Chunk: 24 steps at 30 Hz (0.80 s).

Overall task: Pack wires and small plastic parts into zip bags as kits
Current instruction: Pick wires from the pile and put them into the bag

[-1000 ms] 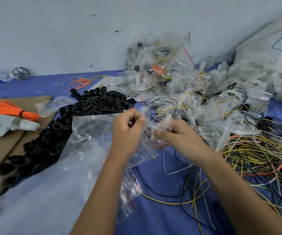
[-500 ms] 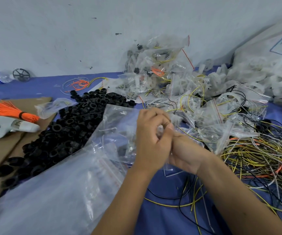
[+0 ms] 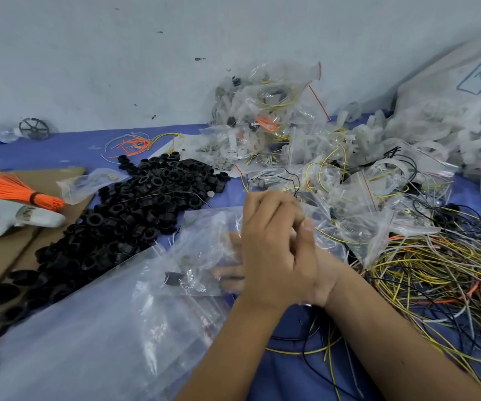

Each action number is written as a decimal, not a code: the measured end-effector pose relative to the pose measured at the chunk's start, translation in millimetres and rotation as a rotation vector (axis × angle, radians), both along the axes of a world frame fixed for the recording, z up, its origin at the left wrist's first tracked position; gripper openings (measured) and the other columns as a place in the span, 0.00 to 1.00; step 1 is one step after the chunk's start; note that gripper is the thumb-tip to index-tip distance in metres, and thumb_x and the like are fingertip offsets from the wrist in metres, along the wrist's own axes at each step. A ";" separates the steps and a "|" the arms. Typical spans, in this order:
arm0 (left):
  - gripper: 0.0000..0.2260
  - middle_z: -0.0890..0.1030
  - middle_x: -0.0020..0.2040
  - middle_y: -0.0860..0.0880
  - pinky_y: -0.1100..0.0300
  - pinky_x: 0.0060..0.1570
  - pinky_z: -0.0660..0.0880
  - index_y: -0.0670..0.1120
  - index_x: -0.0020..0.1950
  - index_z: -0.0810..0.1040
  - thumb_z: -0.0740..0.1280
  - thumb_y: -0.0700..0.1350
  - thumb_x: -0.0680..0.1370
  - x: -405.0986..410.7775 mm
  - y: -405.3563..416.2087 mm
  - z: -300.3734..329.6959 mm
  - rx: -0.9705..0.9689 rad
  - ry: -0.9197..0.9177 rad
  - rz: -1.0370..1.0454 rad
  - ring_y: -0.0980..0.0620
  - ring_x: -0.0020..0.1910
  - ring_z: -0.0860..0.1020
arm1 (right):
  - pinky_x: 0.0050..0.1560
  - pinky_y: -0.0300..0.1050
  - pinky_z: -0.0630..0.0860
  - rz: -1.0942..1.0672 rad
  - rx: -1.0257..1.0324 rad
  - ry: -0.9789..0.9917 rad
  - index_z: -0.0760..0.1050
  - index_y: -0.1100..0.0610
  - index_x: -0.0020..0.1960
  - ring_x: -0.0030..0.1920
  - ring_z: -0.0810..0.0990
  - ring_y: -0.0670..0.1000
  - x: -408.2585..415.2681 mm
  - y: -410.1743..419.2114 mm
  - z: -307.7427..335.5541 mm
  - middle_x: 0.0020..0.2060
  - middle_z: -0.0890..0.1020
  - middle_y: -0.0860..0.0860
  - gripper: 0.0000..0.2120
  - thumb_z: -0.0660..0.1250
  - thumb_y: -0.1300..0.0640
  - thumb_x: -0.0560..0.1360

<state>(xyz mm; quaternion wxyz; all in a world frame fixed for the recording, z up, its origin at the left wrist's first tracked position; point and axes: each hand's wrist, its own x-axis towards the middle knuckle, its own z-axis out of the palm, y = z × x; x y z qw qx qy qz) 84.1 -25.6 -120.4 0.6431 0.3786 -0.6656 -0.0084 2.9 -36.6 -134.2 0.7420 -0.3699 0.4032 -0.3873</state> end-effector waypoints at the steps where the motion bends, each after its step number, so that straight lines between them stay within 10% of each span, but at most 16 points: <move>1: 0.06 0.77 0.44 0.50 0.58 0.51 0.68 0.43 0.38 0.73 0.64 0.41 0.74 3.8 -1.8 -1.5 0.036 0.013 0.033 0.48 0.49 0.71 | 0.30 0.34 0.78 0.027 -0.023 -0.005 0.76 0.55 0.45 0.30 0.83 0.42 2.2 1.0 -0.5 0.30 0.84 0.45 0.19 0.50 0.52 0.87; 4: 0.05 0.76 0.41 0.52 0.58 0.48 0.67 0.44 0.39 0.73 0.65 0.41 0.75 15.0 -11.0 -11.0 0.223 0.061 0.123 0.49 0.47 0.71 | 0.37 0.39 0.79 0.079 -0.214 0.012 0.84 0.57 0.41 0.36 0.83 0.47 9.4 -4.3 11.7 0.36 0.85 0.51 0.16 0.61 0.62 0.82; 8: 0.10 0.76 0.38 0.49 0.49 0.46 0.70 0.43 0.37 0.73 0.66 0.41 0.79 23.0 -23.9 -25.4 0.533 0.137 0.167 0.46 0.43 0.73 | 0.39 0.58 0.79 -0.183 -0.561 0.726 0.82 0.64 0.42 0.36 0.80 0.54 -1.5 -22.4 7.3 0.35 0.84 0.58 0.09 0.65 0.64 0.78; 12: 0.16 0.73 0.34 0.51 0.54 0.41 0.61 0.50 0.33 0.66 0.67 0.39 0.78 33.6 -32.3 -27.2 0.632 0.125 0.269 0.45 0.41 0.71 | 0.36 0.50 0.83 -0.482 -0.646 0.756 0.81 0.56 0.41 0.34 0.86 0.53 -1.4 -39.1 15.3 0.37 0.86 0.54 0.10 0.64 0.62 0.78; 15: 0.17 0.74 0.36 0.49 0.55 0.41 0.59 0.51 0.32 0.65 0.66 0.39 0.78 40.6 -35.0 -27.8 0.649 0.153 0.347 0.43 0.43 0.73 | 0.44 0.49 0.79 -0.560 -0.907 1.138 0.82 0.56 0.45 0.41 0.83 0.55 1.7 -73.7 25.5 0.39 0.85 0.52 0.07 0.65 0.59 0.77; 20: 0.16 0.74 0.37 0.48 0.53 0.43 0.63 0.51 0.34 0.65 0.65 0.39 0.79 41.3 -34.6 -28.2 0.605 0.186 0.421 0.41 0.44 0.73 | 0.55 0.53 0.74 -0.050 -0.968 1.753 0.73 0.60 0.65 0.66 0.68 0.62 12.7 -129.2 36.1 0.63 0.75 0.57 0.19 0.66 0.67 0.74; 24: 0.14 0.72 0.37 0.52 0.57 0.43 0.60 0.49 0.36 0.67 0.64 0.39 0.80 41.4 -34.7 -27.6 0.540 0.303 0.475 0.44 0.43 0.72 | 0.61 0.57 0.71 0.184 -0.919 1.969 0.75 0.59 0.61 0.71 0.63 0.61 19.2 -140.3 36.2 0.61 0.77 0.56 0.17 0.69 0.65 0.73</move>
